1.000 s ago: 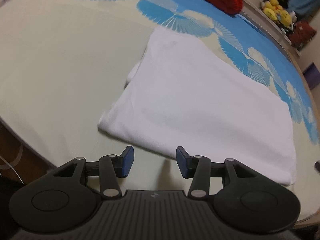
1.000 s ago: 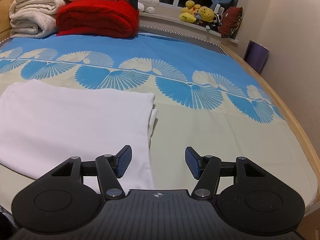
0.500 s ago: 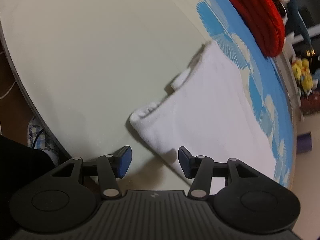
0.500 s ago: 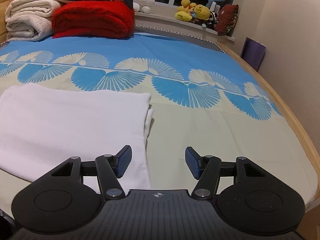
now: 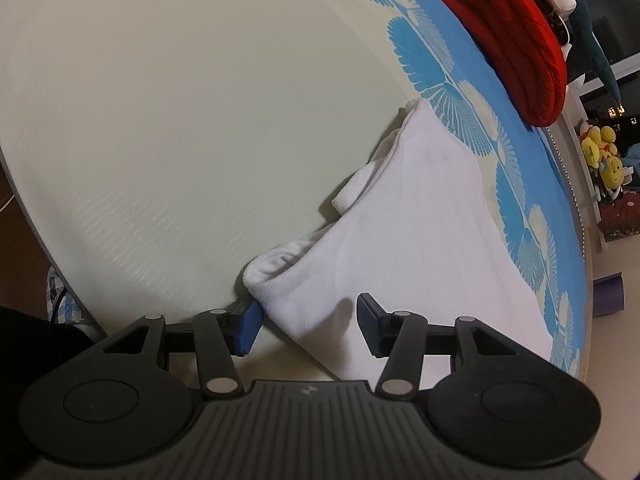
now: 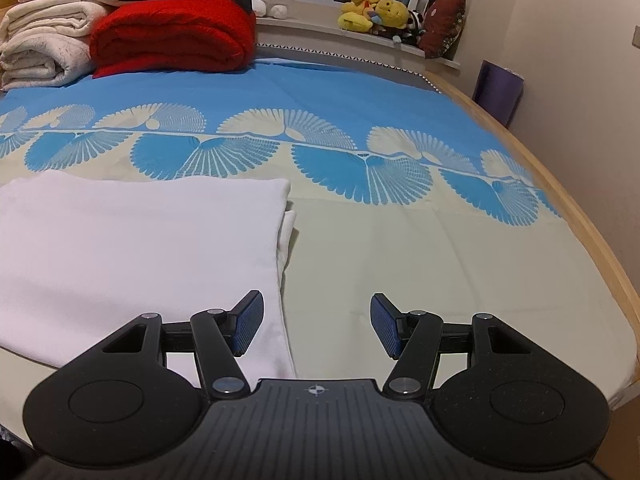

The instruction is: Fold small clothes

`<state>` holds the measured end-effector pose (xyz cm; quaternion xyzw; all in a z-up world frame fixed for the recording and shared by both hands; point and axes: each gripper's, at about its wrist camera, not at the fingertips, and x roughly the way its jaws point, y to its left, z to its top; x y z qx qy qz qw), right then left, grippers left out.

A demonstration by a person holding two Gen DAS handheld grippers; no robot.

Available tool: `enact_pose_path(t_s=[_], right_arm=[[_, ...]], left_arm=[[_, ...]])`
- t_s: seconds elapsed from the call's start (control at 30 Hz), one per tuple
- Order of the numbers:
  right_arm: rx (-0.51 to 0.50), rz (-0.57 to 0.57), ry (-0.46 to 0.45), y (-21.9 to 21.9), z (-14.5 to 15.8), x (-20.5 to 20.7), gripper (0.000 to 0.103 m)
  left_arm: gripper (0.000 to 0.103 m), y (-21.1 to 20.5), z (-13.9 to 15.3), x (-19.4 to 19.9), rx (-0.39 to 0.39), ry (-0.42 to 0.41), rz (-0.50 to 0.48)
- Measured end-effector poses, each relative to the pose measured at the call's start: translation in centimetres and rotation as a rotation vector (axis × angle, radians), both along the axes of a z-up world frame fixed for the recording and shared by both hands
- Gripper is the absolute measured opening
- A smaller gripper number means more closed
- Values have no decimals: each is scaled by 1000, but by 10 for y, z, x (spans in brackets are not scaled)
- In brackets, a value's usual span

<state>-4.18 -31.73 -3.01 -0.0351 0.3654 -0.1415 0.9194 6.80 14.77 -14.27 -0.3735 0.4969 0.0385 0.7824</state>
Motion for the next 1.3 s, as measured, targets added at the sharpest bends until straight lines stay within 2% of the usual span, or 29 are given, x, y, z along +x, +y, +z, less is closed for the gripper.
enact_pose_path(t_s=[0.27, 0.47, 0.53, 0.57, 0.6, 0.63, 0.73, 0.9, 1.0, 1.1, 1.3], right_arm=[[-14, -1, 7, 1, -3, -1, 61], [-22, -4, 13, 3, -5, 0, 61], [-25, -4, 12, 4, -5, 1, 61], [-26, -6, 13, 4, -5, 1, 61], [-26, -9, 14, 4, -5, 1, 61], [-27, -14, 18, 3, -6, 2, 61], [-28, -28, 26, 5, -9, 4, 61], [-25, -34, -3, 12, -4, 8, 61], [-10, -40, -28, 14, 2, 10, 61], [0, -53, -40, 13, 5, 13, 61], [17, -79, -53, 7, 7, 13, 61]], left_arm=[[57, -2, 0, 3, 19, -7, -12], [52, -6, 2, 3, 50, -18, -33], [29, -8, 2, 4, 71, -20, -43], [22, -8, 1, 5, 71, -20, -48], [10, -8, 0, 5, 59, -22, -56], [8, -8, 0, 5, 58, -26, -66], [5, -11, 9, 4, 112, -63, -109], [5, 0, 27, -8, 139, -121, -113], [5, 1, 36, -14, 213, -144, -135], [5, 6, 38, -18, 251, -136, -125], [5, 2, 42, -23, 389, -128, -143]])
